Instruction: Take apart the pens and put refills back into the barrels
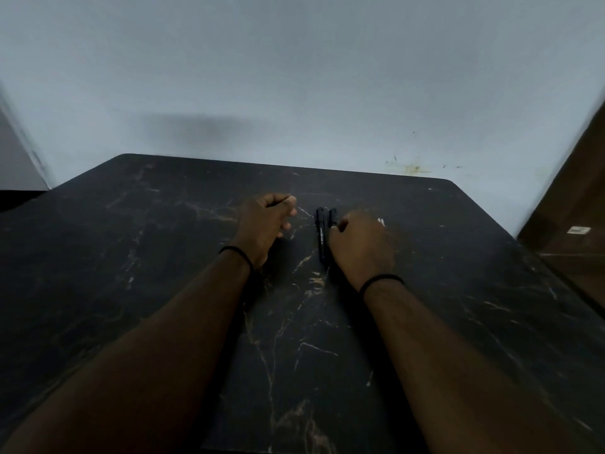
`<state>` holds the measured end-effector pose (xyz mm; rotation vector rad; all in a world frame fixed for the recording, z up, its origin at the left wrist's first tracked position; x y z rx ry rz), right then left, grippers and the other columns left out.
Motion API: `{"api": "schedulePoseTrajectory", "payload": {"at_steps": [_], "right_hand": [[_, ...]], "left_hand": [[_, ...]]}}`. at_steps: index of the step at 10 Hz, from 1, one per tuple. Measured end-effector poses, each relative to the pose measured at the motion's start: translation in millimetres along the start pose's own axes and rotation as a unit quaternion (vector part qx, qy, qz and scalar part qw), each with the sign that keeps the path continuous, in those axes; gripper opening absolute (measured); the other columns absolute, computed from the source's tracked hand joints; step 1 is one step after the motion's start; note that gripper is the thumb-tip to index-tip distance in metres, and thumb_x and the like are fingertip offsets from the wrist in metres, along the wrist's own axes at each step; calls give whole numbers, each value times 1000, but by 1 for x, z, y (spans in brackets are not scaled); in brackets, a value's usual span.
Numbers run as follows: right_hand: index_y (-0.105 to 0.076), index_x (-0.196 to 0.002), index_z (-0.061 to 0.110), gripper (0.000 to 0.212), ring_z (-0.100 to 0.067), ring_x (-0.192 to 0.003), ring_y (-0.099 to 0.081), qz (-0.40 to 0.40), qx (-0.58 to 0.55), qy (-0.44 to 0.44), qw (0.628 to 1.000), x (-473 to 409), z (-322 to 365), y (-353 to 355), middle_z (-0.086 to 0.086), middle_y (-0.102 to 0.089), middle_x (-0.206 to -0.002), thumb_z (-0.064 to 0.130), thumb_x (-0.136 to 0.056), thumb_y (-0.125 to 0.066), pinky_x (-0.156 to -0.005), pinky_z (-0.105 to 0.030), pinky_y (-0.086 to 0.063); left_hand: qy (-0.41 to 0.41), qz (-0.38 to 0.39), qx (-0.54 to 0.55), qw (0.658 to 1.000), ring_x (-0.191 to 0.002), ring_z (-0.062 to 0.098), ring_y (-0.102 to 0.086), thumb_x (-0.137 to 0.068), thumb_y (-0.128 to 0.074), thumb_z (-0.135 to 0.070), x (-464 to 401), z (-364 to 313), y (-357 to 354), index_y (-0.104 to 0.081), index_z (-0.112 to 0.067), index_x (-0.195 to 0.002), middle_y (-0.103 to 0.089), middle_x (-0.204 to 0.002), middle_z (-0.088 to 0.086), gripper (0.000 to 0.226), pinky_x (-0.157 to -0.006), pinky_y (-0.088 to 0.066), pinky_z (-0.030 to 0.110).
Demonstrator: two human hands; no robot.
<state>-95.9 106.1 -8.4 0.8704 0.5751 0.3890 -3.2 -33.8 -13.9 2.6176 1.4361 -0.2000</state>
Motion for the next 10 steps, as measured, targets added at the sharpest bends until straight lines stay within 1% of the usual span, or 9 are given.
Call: {"api": "schedulePoseTrajectory", "payload": {"at_steps": [1,2,4,5,6,7,8,9,10], "right_hand": [[-67,-86,14,24,-26,-80,-65,13,-6,9,1000,-1,1,0,-6,-67,-83,31,-94,-52,-77,-40,-56],[-68,-91,15,24,-25,-83,-65,12,-4,11,1000,-3,1,-1,-6,-69,-87,32,-95,-53,-80,-40,-56],[-69,-93,16,23,-25,-84,-65,-4,0,6,1000,-2,0,-2,-4,-69,-89,33,-95,-53,-74,-32,-52],[-70,-92,15,24,-23,-82,-64,-8,6,7,1000,-2,0,-1,-4,-69,-88,33,-95,-53,-70,-29,-46],[-70,-89,15,25,-22,-78,-63,-5,19,12,1000,-2,0,0,-4,-69,-87,32,-96,-53,-69,-29,-46],[-70,-92,16,26,-22,-78,-60,-8,24,12,1000,-2,-1,-1,-4,-69,-89,33,-97,-52,-68,-28,-43],[-68,-91,16,28,-22,-80,-61,-18,4,8,1000,-3,-2,-2,-4,-68,-89,37,-98,-50,-71,-30,-45],[-65,-90,18,28,-24,-85,-63,-42,-8,16,999,-1,-3,-2,-3,-67,-88,40,-98,-49,-70,-30,-43],[-65,-90,20,28,-24,-84,-64,-79,-27,4,996,0,-3,-1,-3,-68,-88,39,-98,-47,-69,-30,-43]], "left_hand": [[0,7,-1,1000,-60,9,-54,-97,-61,-22,0,0,0,-67,-6,-111,-69,-91,6,23,-47,-43,16],[3,8,-3,1000,-60,9,-54,-97,-62,-22,0,0,0,-67,-6,-111,-68,-91,7,23,-47,-43,17],[1,5,-2,1000,-59,8,-54,-96,-62,-23,1,0,0,-68,-8,-109,-68,-88,4,20,-46,-43,15],[-5,5,-9,1000,-59,8,-54,-96,-62,-22,3,0,-1,-68,-8,-108,-68,-87,4,20,-46,-44,15],[-6,5,-16,1000,-59,8,-54,-96,-63,-23,3,-1,-1,-69,-9,-108,-69,-88,6,19,-46,-44,14],[-14,8,-31,999,-60,8,-55,-96,-63,-24,3,1,-2,-69,-16,-101,-69,-88,4,11,-46,-43,13],[-53,13,-68,996,-60,8,-55,-95,-63,-25,4,2,-3,-68,-26,-87,-69,-82,2,9,-51,-46,15],[-121,4,-195,973,-69,3,-61,-93,-65,-29,6,4,-7,-71,-25,-89,-71,-83,-4,9,-67,-49,17],[-194,-31,-316,928,-79,9,-65,-91,-64,-27,9,2,-13,-73,-20,-94,-73,-91,-2,12,-71,-52,24]]}}
Point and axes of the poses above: each hand's wrist, its own x-axis away from the middle knuckle, its own y-axis out of the back of the hand, z = x × y, the point moved 1 cm from there along -x, towards the middle knuckle
